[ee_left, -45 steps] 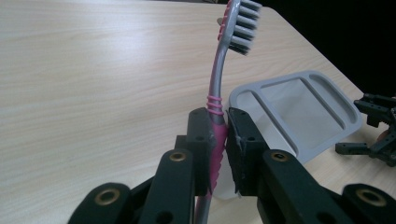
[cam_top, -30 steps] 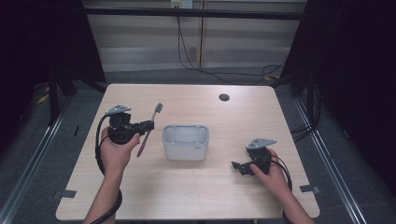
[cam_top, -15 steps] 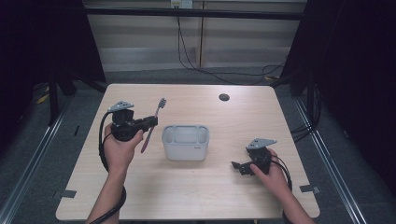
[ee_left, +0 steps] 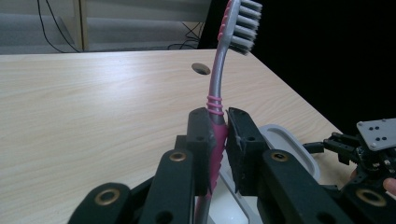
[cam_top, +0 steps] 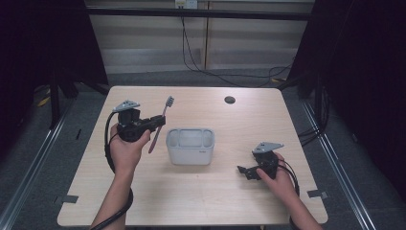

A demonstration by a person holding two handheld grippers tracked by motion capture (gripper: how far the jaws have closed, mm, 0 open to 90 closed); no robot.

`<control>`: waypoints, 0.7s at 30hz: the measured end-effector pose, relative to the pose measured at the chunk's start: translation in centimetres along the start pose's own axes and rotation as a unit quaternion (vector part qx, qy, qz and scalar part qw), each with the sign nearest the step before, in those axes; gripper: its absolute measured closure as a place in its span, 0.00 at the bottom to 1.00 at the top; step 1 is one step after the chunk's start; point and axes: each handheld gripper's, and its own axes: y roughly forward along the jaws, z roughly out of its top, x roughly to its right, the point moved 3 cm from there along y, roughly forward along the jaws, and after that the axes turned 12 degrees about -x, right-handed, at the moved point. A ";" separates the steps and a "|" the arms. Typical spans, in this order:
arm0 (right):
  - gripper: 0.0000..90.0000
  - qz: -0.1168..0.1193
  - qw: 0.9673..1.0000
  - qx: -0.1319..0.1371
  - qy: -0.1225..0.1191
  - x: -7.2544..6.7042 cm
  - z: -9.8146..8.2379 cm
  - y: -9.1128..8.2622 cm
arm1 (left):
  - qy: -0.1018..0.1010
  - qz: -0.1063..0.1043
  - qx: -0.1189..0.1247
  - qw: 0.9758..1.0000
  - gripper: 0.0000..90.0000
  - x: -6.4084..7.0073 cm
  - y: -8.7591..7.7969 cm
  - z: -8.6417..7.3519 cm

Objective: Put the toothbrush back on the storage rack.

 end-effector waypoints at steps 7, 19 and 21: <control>0.10 0.000 1.000 0.000 0.000 0.0 0.0 0.0 | 0.009 0.003 0.005 1.000 0.89 0.5 0.2 0.6; 0.10 0.000 1.000 0.000 -0.001 0.0 0.0 0.0 | 0.013 -0.001 0.016 1.000 0.89 1.3 0.8 1.4; 0.10 0.000 1.000 0.000 -0.001 0.0 0.0 0.0 | 0.015 -0.001 0.017 1.000 0.89 1.5 1.0 1.6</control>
